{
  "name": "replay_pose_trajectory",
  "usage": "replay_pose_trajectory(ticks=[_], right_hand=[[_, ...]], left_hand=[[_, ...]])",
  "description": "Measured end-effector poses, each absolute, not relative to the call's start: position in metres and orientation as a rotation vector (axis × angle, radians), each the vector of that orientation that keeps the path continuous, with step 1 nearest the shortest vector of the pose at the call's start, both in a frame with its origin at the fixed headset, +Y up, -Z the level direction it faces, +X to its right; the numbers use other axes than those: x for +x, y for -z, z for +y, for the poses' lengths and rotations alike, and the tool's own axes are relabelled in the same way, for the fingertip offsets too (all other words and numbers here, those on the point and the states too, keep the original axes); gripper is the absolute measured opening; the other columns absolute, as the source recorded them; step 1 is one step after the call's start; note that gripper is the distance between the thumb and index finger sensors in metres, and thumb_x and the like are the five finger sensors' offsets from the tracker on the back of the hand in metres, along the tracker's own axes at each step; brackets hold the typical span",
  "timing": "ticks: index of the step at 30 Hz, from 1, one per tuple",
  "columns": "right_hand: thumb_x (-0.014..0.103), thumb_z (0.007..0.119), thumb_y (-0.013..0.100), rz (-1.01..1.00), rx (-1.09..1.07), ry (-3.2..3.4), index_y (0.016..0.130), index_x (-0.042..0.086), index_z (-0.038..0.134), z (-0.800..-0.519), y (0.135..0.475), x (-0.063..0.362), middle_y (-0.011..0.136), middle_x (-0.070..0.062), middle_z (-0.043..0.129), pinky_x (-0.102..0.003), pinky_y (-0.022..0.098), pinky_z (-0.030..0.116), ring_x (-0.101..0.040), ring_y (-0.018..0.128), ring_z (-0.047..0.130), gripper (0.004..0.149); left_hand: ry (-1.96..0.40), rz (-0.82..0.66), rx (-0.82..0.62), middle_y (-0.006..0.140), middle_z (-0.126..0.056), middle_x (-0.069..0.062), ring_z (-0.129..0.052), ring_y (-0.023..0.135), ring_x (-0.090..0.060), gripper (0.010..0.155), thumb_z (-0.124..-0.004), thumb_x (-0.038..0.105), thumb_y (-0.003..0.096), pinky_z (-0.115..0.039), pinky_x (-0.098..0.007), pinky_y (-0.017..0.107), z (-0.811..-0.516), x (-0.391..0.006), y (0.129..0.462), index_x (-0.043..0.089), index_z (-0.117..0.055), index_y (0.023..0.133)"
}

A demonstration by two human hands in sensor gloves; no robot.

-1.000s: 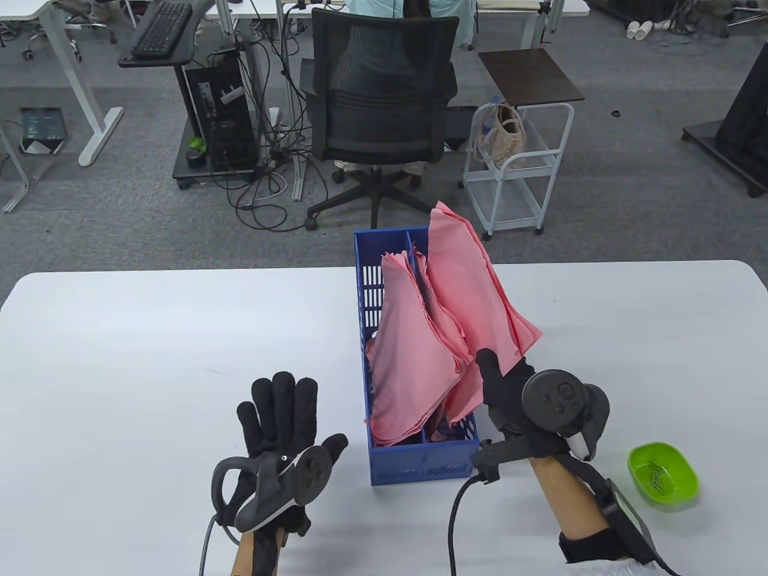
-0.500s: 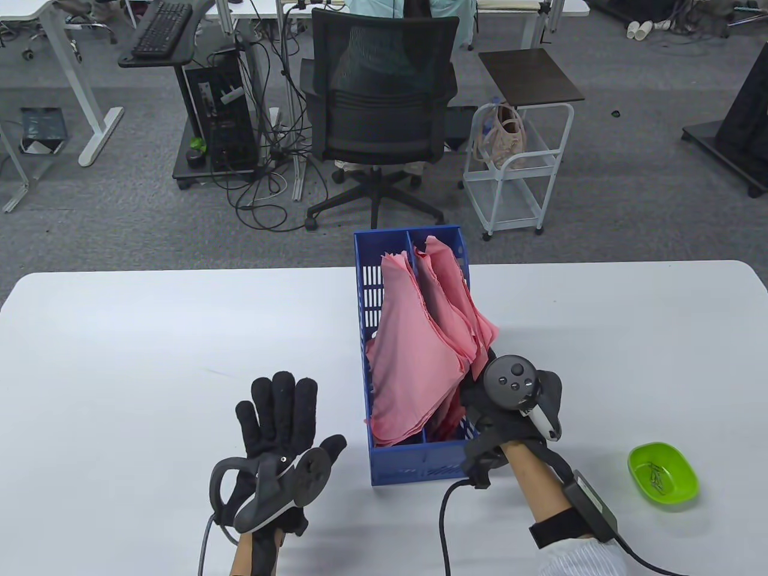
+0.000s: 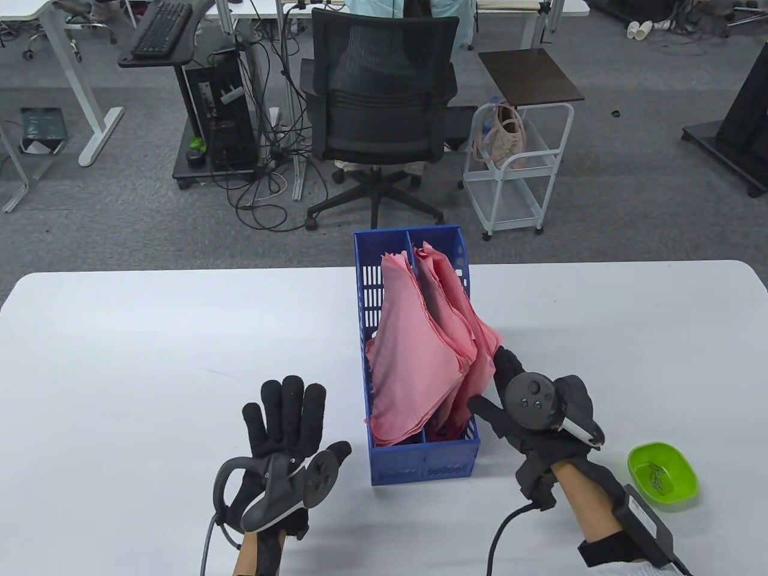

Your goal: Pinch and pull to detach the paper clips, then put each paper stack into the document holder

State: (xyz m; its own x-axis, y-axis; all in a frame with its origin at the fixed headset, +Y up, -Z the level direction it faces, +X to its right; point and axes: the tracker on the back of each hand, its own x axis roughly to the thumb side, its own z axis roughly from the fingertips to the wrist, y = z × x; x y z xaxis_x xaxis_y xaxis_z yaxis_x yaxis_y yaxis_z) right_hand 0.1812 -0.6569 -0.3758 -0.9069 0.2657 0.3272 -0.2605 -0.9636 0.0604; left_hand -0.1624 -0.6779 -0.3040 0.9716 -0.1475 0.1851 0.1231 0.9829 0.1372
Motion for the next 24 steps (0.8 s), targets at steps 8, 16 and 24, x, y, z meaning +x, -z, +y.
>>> replay_pose_trajectory(ticks=[8,16,24], right_hand=[[0.05,0.059,0.058,-0.126,0.45,-3.045,0.116,0.01,0.01,-0.649,0.342,0.207,0.121,-0.032,0.018,-0.069,0.079,0.034,-0.06,0.109,0.03,0.085],[0.053,0.059,0.057,-0.369,0.441,-3.19,0.117,0.018,0.012,-0.656,0.313,0.211,0.123,-0.028,0.008,-0.071,0.079,0.01,-0.058,0.11,0.005,0.084],[0.054,0.057,0.058,-0.329,0.366,-3.278,0.117,0.02,0.008,-0.677,0.305,0.215,0.121,-0.026,-0.005,-0.071,0.075,-0.004,-0.055,0.107,-0.01,0.084]], left_hand=[[0.148,-0.215,0.109,0.12,0.004,-0.024,0.0,0.107,-0.055,0.089,-0.029,0.063,0.0522,-0.014,-0.076,0.071,-0.679,-0.161,0.304,0.011,0.003,0.117],[0.169,-0.242,0.139,0.12,0.008,-0.023,0.007,0.107,-0.054,0.09,-0.028,0.065,0.0507,-0.01,-0.078,0.069,-0.677,-0.159,0.301,0.013,0.007,0.116],[0.215,-0.249,0.168,0.119,0.009,-0.023,0.008,0.105,-0.056,0.091,-0.026,0.066,0.0487,-0.009,-0.08,0.067,-0.676,-0.157,0.298,0.014,0.007,0.116]])
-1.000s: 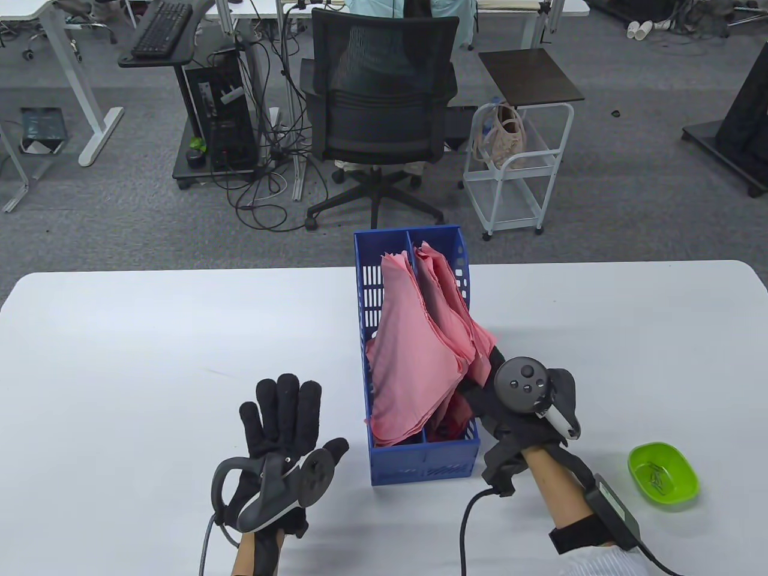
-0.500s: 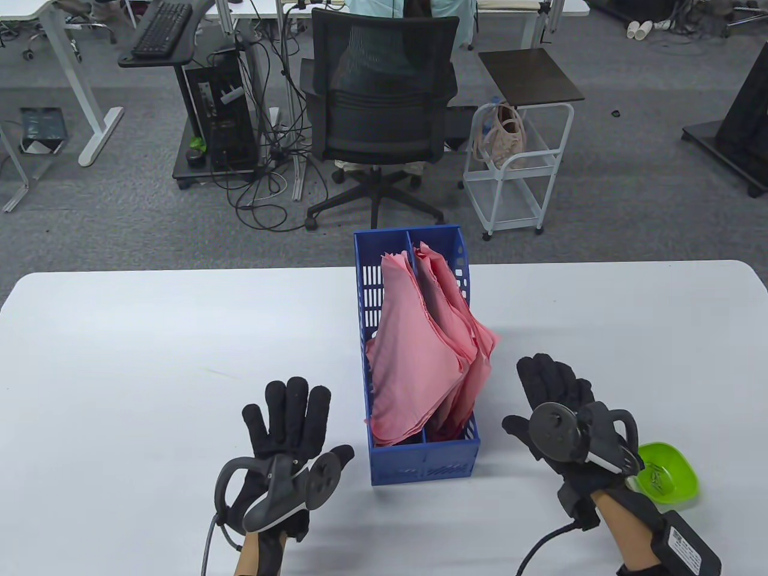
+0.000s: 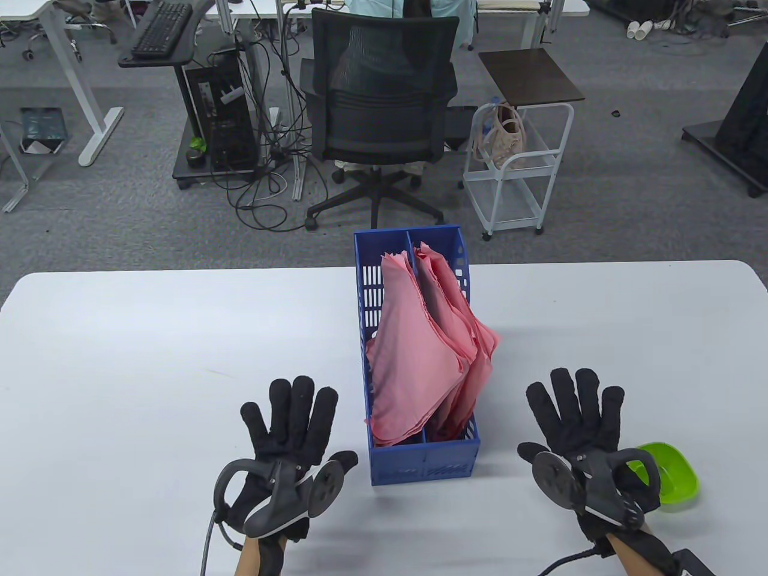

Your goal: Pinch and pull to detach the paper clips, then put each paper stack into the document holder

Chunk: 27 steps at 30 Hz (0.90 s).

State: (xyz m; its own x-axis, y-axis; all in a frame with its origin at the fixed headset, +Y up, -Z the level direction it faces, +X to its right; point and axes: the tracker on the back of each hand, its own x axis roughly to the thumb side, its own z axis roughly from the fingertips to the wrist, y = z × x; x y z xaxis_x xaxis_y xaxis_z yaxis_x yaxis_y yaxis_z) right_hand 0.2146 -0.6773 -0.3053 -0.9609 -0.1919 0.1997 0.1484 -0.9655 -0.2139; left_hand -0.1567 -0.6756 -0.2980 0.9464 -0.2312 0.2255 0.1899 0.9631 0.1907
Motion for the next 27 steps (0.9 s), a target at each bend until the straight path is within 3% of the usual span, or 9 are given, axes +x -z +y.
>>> replay_pose_trajectory(ticks=[8,27], right_hand=[[0.053,0.056,0.058,0.204,-0.283,2.933,0.116,0.021,0.007,-0.694,0.305,0.217,0.12,-0.025,-0.008,-0.07,0.075,-0.006,-0.054,0.106,-0.012,0.083],[0.054,0.056,0.058,0.193,-0.264,2.952,0.116,0.02,0.007,-0.694,0.304,0.22,0.12,-0.026,-0.007,-0.07,0.075,-0.004,-0.054,0.106,-0.011,0.083]], left_hand=[[0.237,-0.248,0.176,0.12,0.008,-0.023,0.008,0.106,-0.054,0.091,-0.027,0.065,0.0498,-0.009,-0.079,0.068,-0.676,-0.155,0.297,0.014,0.007,0.116],[0.225,-0.248,0.164,0.12,0.008,-0.022,0.007,0.107,-0.054,0.09,-0.027,0.065,0.05,-0.009,-0.079,0.069,-0.679,-0.155,0.299,0.014,0.005,0.117]])
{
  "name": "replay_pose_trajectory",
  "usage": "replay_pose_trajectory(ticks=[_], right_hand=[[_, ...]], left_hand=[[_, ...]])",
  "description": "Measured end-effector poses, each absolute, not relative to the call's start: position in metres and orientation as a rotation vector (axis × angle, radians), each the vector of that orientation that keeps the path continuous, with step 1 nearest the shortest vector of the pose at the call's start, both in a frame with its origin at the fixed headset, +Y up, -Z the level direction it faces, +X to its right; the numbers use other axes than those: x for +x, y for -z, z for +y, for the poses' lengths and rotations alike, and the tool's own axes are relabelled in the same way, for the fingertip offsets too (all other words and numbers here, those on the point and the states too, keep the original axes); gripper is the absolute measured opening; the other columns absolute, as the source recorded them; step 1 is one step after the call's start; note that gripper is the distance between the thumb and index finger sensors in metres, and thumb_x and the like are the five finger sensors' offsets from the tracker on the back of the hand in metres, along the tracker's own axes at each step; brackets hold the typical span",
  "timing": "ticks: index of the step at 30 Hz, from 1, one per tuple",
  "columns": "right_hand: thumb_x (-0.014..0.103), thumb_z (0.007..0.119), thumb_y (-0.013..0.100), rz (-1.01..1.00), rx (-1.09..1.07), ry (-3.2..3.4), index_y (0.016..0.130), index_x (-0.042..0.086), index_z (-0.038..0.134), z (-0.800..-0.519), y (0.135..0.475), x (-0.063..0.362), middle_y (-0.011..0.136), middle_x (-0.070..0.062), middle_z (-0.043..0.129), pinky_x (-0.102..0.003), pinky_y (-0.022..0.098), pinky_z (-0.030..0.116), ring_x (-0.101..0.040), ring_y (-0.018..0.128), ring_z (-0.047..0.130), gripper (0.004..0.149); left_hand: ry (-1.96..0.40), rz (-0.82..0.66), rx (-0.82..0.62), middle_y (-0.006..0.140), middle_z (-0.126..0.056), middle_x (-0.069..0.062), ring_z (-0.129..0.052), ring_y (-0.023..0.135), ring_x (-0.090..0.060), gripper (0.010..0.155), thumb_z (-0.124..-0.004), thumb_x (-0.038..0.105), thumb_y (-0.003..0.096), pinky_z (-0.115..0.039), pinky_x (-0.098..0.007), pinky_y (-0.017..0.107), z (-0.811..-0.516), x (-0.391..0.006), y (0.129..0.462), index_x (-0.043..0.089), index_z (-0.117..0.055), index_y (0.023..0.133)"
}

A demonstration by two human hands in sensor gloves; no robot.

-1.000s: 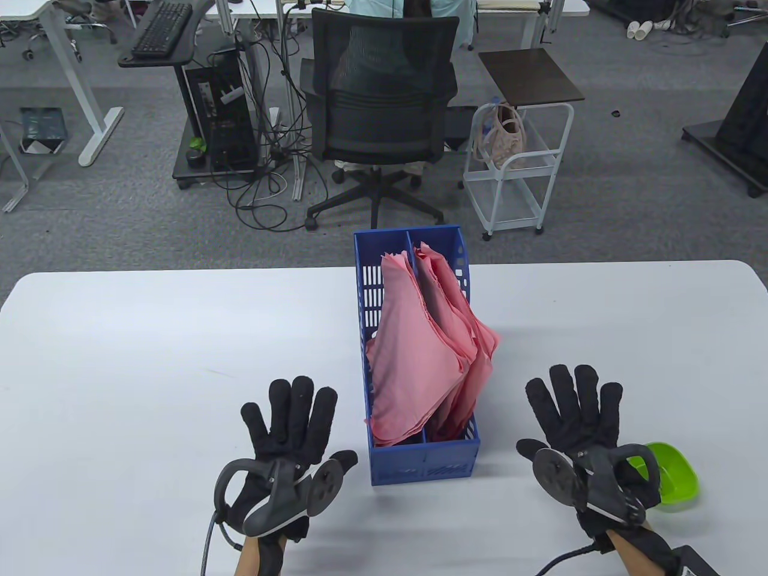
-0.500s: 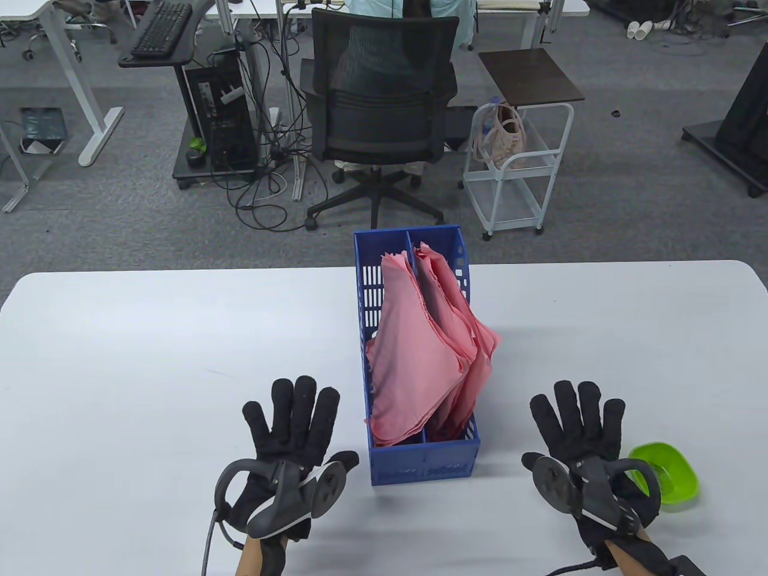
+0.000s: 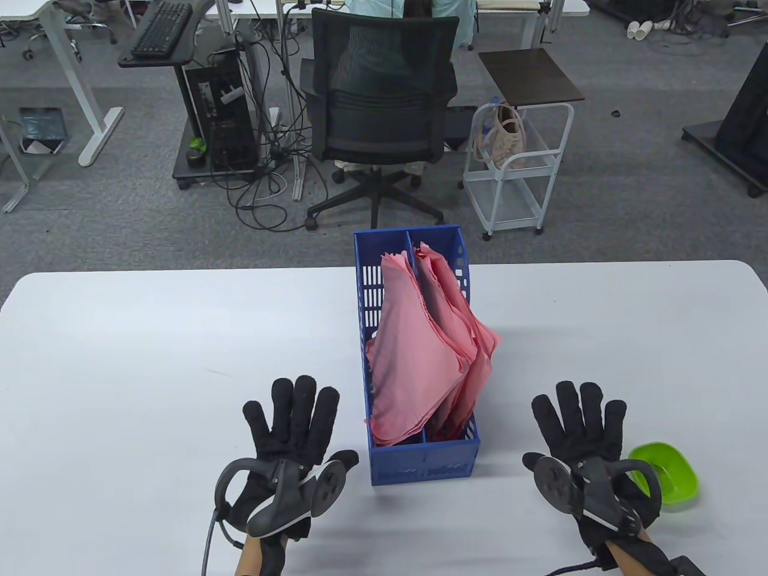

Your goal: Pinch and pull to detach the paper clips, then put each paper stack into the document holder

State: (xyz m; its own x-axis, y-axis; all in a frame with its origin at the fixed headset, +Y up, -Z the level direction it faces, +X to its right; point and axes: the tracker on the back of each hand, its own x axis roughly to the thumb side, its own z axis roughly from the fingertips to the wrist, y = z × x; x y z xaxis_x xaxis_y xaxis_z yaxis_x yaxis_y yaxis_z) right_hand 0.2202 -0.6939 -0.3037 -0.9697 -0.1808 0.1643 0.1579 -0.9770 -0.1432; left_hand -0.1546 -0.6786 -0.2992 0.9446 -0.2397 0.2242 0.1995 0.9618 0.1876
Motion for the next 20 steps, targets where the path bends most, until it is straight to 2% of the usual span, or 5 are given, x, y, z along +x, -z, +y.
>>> replay_pose_trajectory(ticks=[20], right_hand=[[0.054,0.056,0.057,0.161,-0.265,2.953,0.116,0.02,0.008,-0.6948,0.3021,0.2205,0.12,-0.026,-0.006,-0.07,0.076,-0.002,-0.055,0.106,-0.01,0.083]], left_hand=[[0.232,-0.247,0.142,0.12,0.007,-0.023,0.006,0.107,-0.054,0.09,-0.027,0.065,0.05,-0.009,-0.078,0.07,-0.6807,-0.1542,0.2999,0.013,0.005,0.117]])
